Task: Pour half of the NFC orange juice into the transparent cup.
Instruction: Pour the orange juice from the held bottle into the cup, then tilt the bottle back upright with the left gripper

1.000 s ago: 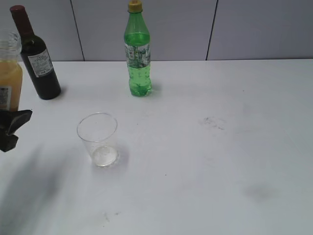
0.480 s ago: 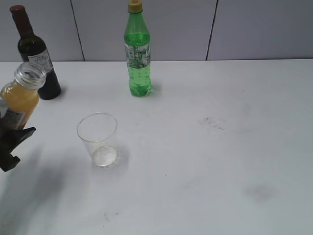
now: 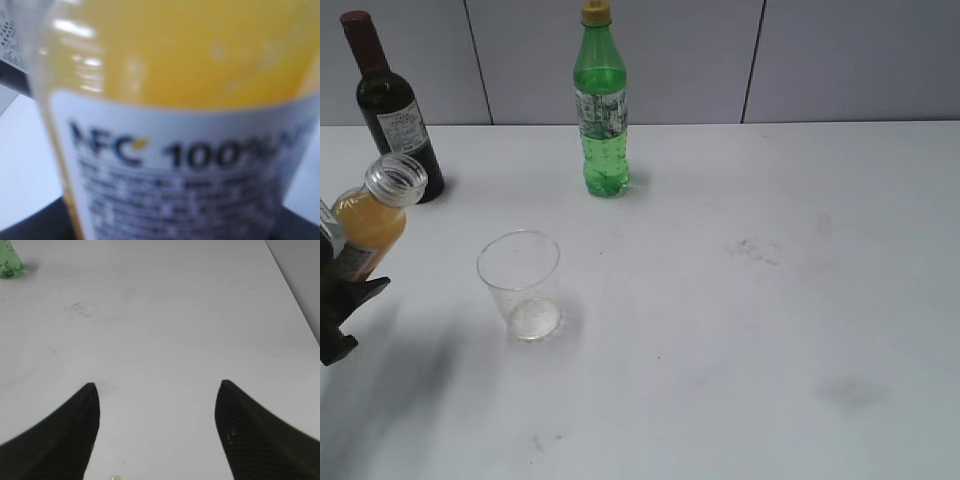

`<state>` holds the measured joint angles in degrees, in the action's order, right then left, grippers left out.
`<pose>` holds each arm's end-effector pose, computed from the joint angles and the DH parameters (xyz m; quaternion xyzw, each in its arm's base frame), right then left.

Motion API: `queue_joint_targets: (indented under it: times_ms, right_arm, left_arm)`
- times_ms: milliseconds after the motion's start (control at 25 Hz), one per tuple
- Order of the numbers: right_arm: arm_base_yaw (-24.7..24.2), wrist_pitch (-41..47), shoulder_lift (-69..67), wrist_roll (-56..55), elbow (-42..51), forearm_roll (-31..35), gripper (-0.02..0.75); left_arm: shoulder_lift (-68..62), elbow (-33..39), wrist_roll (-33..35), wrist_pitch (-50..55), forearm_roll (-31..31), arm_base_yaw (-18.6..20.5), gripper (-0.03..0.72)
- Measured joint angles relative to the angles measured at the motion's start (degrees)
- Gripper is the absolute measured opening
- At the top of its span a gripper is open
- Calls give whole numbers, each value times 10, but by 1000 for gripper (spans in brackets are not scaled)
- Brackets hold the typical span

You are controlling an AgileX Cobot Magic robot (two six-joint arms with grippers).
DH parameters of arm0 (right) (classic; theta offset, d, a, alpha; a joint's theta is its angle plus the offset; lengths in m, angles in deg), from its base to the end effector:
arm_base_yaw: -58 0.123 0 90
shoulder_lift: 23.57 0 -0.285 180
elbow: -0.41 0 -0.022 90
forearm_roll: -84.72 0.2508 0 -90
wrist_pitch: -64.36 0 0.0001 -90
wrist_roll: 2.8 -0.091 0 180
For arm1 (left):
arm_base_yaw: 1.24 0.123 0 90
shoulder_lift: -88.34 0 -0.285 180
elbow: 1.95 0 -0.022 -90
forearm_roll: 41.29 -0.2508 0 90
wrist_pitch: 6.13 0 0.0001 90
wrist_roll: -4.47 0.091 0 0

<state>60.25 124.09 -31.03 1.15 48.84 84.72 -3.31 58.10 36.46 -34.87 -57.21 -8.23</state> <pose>-0.0053 -0.0002 0.2794 -0.0458 0.8450 -0.0079 0.5327 0.2182 -0.0388 0.1471 0.4209 0.7741 0.1018 0.4618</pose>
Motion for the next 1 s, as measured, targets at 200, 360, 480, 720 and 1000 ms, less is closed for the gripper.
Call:
queue_joint_targets:
  times_ms: [200, 360, 480, 720, 1000]
  right_arm:
    - [0, 0, 0, 0, 0, 0, 552]
    - [0, 0, 0, 0, 0, 0, 552]
    - [0, 0, 0, 0, 0, 0, 552]
    - [0, 0, 0, 0, 0, 0, 552]
    - [0, 0, 0, 0, 0, 0, 552]
  left_arm:
    - [0, 0, 47, 0, 22, 0, 473]
    - [0, 0, 76, 0, 46, -1, 473]
    - [-3, -16, 103, 25, 74, -13, 473]
    - [-30, -47, 196, 49, 165, -54, 473]
    - [-30, -47, 269, 52, 218, -62, 473]
